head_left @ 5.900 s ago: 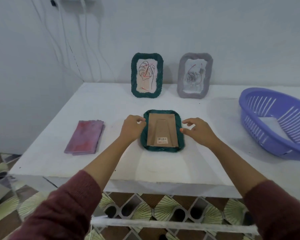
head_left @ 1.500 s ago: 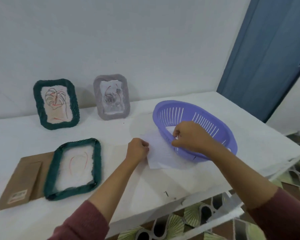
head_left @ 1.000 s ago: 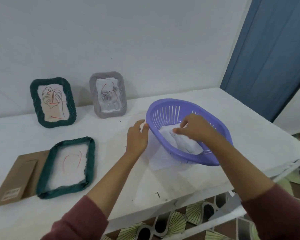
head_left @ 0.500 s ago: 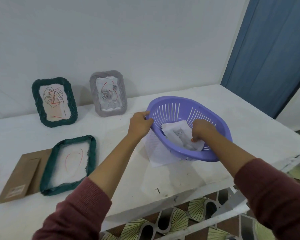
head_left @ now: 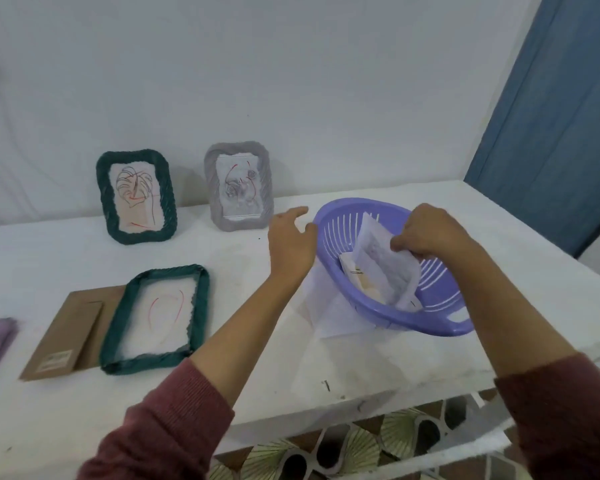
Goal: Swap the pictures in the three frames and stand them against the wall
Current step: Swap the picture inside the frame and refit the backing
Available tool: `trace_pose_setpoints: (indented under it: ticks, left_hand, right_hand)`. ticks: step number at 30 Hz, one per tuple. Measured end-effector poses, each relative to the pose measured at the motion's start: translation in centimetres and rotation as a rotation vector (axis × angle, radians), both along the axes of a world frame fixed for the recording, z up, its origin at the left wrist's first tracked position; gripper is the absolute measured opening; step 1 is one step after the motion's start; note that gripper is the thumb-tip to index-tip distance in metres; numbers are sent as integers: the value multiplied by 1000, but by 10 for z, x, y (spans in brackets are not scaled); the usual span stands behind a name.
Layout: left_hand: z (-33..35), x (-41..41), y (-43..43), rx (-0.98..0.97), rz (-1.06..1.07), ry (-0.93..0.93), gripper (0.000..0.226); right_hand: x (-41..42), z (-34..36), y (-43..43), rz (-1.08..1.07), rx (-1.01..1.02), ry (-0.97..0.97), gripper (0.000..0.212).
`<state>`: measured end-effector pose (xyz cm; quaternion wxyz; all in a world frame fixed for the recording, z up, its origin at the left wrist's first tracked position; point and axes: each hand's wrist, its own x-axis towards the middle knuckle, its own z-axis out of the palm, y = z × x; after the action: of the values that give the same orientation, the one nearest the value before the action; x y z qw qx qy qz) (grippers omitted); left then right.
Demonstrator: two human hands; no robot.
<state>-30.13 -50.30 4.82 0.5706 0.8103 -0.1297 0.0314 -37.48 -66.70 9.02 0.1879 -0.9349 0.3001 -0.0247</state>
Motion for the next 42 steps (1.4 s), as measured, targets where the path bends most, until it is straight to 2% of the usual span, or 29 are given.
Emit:
trace_pose_setpoints:
  ticks: [2, 4, 7, 10, 13, 16, 18, 20, 22, 26, 32, 42]
  left_hand:
    - [18, -9, 7, -143, -2, -11, 22]
    - [36, -18, 18, -282, -85, 112, 15]
    - [46, -21, 47, -438, -154, 301, 18]
    - [36, -11, 90, -396, -79, 270, 8]
    - [24, 5, 142, -362, 9, 299, 17]
    - [8, 22, 192, -315, 97, 374, 12]
    - [-4, 33, 221, -291, 107, 424, 8]
    - [-19, 43, 242, -252, 81, 476, 18]
    - [-34, 51, 255, -163, 67, 491, 26]
    - [-58, 62, 268, 97, 84, 365, 35]
    - [-75, 68, 268, 295, 27, 205, 33]
    - [-77, 64, 265, 446, 26, 131, 40]
  right_hand:
    - [-3, 24, 24, 83, 45, -191, 21]
    - [-4, 39, 60, 169, 29, -327, 16]
    - [1, 37, 118, 285, -6, -379, 13]
    - [18, 16, 162, 441, 12, -386, 17]
    - [37, -6, 197, 554, 177, -441, 21]
    - [52, -35, 219, 396, 415, -493, 21]
    - [62, -57, 229, 264, 646, -397, 21]
    - [70, -73, 241, 138, 955, -315, 23]
    - [75, -85, 252, 47, 1085, -328, 24]
    - [80, -99, 266, 49, 915, -305, 28]
    - [90, -106, 274, 162, 519, -236, 30]
    - [100, -115, 275, 258, 328, -178, 32]
